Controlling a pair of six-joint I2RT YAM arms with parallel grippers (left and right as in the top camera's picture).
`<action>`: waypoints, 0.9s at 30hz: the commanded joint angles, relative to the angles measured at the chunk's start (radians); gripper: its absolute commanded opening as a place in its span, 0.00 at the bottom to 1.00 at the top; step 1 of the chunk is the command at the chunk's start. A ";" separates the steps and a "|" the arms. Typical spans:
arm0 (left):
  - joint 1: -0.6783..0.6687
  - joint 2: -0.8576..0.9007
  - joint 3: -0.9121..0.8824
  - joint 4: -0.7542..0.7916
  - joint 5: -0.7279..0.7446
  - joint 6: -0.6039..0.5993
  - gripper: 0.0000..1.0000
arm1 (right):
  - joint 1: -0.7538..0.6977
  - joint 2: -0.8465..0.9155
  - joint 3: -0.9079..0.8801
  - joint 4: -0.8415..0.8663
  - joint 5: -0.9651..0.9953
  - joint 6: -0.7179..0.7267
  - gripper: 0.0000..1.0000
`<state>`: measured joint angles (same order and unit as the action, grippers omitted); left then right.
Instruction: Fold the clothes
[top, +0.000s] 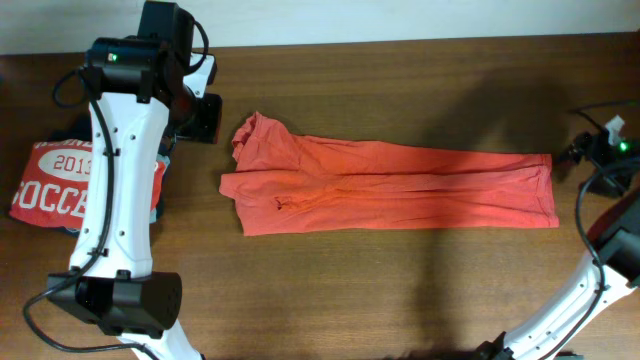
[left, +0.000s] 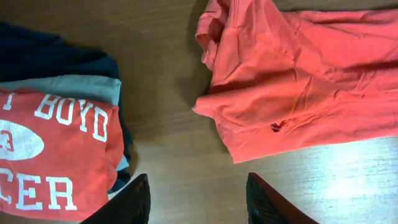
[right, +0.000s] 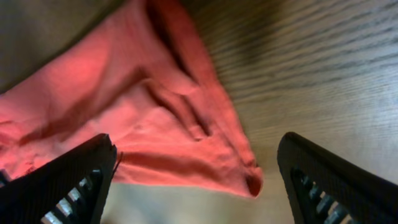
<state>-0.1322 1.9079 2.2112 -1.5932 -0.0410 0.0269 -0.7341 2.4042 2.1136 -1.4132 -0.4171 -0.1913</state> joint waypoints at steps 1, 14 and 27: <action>0.002 -0.021 0.004 0.011 0.011 0.019 0.50 | -0.034 0.036 -0.036 -0.001 -0.172 -0.154 0.84; 0.002 -0.021 0.004 0.033 0.011 0.027 0.50 | 0.040 0.045 -0.302 0.217 -0.200 -0.201 0.83; 0.002 -0.021 0.004 0.038 0.011 0.027 0.50 | 0.008 0.034 -0.284 0.211 -0.200 -0.133 0.06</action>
<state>-0.1322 1.9079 2.2112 -1.5589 -0.0349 0.0380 -0.7174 2.3951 1.8046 -1.1824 -0.6842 -0.3462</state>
